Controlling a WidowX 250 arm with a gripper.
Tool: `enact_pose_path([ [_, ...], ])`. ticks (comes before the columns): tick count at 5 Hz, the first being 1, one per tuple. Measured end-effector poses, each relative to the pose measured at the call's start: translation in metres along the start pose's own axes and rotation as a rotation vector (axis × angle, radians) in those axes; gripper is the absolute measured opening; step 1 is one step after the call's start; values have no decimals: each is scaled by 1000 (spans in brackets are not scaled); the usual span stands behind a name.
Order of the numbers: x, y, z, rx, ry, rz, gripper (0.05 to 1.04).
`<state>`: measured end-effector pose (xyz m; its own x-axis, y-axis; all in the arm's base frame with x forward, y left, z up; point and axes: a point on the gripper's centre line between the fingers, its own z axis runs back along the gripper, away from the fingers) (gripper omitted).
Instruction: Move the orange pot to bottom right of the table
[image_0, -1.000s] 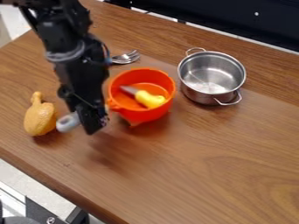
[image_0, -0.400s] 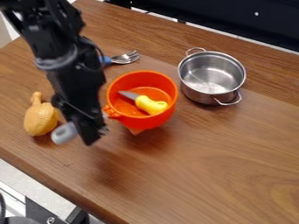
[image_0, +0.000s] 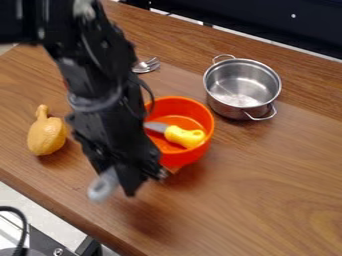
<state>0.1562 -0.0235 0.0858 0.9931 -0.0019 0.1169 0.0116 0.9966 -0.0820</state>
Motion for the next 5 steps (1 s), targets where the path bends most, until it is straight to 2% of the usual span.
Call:
enact_pose_path([
  [1,1,-22,-2,19,-36,246,351],
  [2,1,-39,-8,6,-68,426,351],
  [3,2,-48,-19,-4,-41,610,350],
  [4,11,-67,-20,-54,-47,711,350],
  [5,22,-80,-17,-80,-62,751,350],
])
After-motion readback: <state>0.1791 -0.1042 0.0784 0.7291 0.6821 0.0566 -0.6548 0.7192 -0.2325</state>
